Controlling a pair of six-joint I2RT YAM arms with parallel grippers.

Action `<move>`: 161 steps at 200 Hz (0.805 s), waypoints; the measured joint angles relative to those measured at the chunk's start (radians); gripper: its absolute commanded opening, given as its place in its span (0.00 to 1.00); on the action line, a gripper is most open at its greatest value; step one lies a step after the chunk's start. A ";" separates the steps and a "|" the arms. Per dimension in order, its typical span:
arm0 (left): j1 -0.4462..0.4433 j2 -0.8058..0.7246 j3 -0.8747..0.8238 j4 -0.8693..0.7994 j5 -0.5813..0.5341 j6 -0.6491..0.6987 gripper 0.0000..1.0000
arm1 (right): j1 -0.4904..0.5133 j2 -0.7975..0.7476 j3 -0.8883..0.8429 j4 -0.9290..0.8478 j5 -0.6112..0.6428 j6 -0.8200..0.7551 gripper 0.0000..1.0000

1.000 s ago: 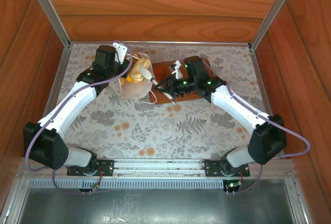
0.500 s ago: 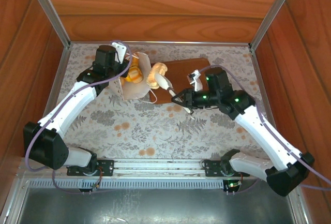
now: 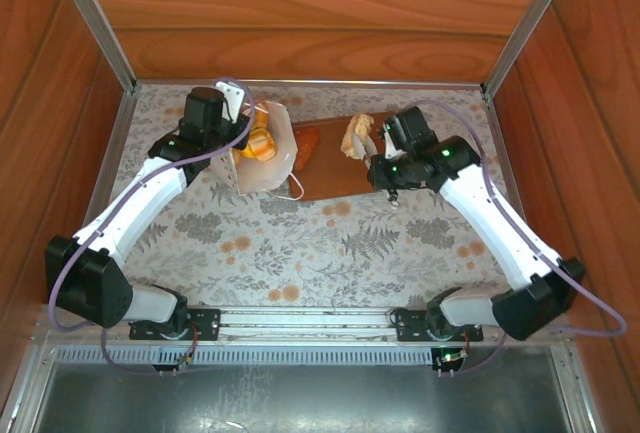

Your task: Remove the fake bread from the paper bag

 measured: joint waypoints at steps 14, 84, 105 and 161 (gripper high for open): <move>0.000 0.000 0.000 0.000 0.000 0.000 0.00 | 0.000 0.058 0.029 -0.013 0.062 -0.031 0.36; 0.000 0.000 0.000 -0.001 0.000 0.000 0.00 | 0.000 0.388 0.221 -0.084 0.341 -0.118 0.39; 0.000 0.000 0.000 -0.001 0.000 0.000 0.00 | 0.000 0.464 0.259 -0.106 0.406 -0.135 0.40; 0.000 0.000 0.000 -0.001 0.000 0.000 0.00 | 0.000 0.600 0.340 -0.157 0.503 -0.155 0.42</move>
